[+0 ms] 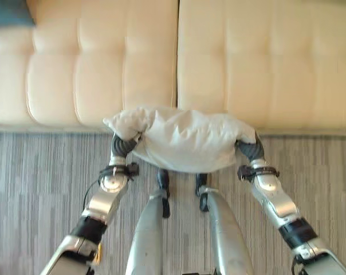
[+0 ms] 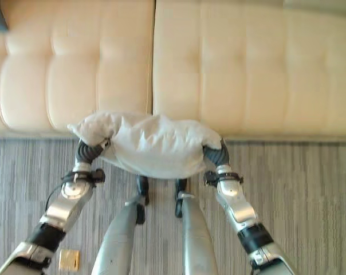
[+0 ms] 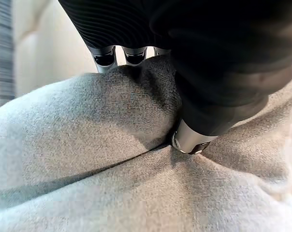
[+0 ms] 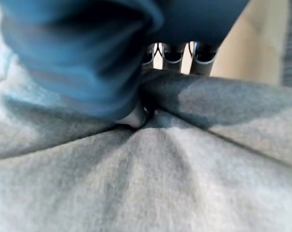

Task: Pick up all the scattered cushions and arrange them neatly on the sofa.

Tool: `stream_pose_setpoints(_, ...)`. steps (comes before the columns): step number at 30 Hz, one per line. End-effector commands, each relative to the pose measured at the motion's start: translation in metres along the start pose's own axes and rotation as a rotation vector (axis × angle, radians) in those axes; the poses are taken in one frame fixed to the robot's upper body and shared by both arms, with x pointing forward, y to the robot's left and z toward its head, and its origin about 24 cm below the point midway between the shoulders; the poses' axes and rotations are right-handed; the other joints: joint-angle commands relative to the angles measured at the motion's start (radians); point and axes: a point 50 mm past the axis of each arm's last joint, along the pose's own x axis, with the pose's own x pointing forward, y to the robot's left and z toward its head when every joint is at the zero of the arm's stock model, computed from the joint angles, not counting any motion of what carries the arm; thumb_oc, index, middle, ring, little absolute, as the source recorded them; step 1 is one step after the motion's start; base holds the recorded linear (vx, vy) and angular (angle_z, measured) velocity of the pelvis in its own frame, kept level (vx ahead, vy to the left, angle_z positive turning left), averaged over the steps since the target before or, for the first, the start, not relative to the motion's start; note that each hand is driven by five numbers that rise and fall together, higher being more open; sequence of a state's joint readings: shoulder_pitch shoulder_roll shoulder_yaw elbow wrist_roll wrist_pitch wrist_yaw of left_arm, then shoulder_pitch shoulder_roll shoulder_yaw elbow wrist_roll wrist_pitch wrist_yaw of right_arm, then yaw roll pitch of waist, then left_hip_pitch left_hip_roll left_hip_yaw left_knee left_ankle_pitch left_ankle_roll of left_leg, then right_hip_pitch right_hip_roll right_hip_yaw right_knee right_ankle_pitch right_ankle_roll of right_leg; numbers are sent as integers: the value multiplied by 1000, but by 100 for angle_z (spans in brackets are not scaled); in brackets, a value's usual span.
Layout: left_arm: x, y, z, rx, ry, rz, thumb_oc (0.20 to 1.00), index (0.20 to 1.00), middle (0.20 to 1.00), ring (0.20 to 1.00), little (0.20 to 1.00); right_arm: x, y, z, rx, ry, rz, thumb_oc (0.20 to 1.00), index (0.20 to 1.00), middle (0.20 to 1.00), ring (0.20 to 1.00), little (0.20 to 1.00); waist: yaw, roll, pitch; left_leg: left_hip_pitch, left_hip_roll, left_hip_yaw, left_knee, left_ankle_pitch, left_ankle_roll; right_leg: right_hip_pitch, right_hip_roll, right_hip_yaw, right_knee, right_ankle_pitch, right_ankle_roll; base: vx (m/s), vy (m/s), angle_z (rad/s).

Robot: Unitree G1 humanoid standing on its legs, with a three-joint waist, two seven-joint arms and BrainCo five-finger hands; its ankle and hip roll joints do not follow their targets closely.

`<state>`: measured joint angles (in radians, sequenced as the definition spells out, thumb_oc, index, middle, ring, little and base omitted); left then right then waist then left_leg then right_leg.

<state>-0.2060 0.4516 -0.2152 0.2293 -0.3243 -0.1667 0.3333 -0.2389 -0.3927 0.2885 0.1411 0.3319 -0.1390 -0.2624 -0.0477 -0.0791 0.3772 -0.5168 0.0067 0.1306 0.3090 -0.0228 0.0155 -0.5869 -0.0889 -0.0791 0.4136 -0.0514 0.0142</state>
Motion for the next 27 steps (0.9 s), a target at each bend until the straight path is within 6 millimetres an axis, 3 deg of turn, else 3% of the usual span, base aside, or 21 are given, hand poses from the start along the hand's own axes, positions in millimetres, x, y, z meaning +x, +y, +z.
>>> stream_pose_setpoints(1,-10,-15,28,-56,-172,-108,200,200,200,200,200,-4,15,39,33,-222,140,200,200,200,200,200,5,8,-73,136,-1,-25,-85,-57,-22,159,-9,11,-147,29,103,254,31,-16)
stream_pose_setpoints(3,-28,-5,19,-54,-143,-103,200,200,200,200,200,-20,6,39,10,-227,154,200,200,200,200,200,1,10,-134,264,-1,-10,-163,-51,-24,283,1,21,-223,38,114,237,46,-27)
stream_pose_setpoints(5,-32,-2,19,-48,-140,-105,200,200,200,200,200,-24,3,40,-8,-235,159,200,200,200,200,200,0,11,-151,303,-2,-5,-184,-49,-23,320,5,25,-244,42,119,214,56,-22)
stream_pose_setpoints(6,-39,2,15,-43,-120,-108,200,200,200,200,200,-29,1,39,-10,-225,172,200,200,200,200,200,-3,11,-188,349,-8,-2,-210,-52,-20,367,15,39,-278,42,121,211,54,-24)
stream_pose_setpoints(13,-55,11,7,-30,-69,-116,200,200,200,200,200,-38,1,36,17,-199,206,200,200,200,200,200,12,5,-230,455,-19,13,-209,-100,-3,490,6,63,-325,32,126,165,79,-12)
stream_pose_setpoints(18,-58,18,6,3,-62,-113,200,200,200,200,200,-38,5,37,65,-201,235,200,200,200,200,200,26,-3,-215,444,-17,27,-172,-126,13,473,6,86,-276,28,142,62,120,-13)
stream_pose_setpoints(19,-60,22,6,22,-60,-114,200,200,200,200,200,-39,8,37,82,-204,257,200,200,200,200,200,33,-4,-204,452,-21,28,-157,-150,33,451,2,89,-187,38,162,53,146,-16)
stream_pose_setpoints(23,-61,26,6,39,-60,-110,200,200,200,200,200,-39,9,39,99,-214,264,200,200,200,200,200,37,-7,-180,457,-22,36,-137,-164,51,385,3,99,-56,94,194,61,106,-33)
stream_pose_setpoints(25,-61,25,5,42,-54,-119,200,200,200,200,200,-40,10,39,109,-213,275,200,200,200,200,200,33,-3,-172,478,-23,32,-140,-175,56,338,12,89,-19,86,186,140,73,-26)
stream_pose_setpoints(27,-61,22,4,36,-54,-129,200,200,200,200,200,-40,7,39,105,-211,270,200,200,200,200,200,24,1,-174,512,-36,24,-160,-190,55,308,18,61,-76,60,167,261,55,-6)
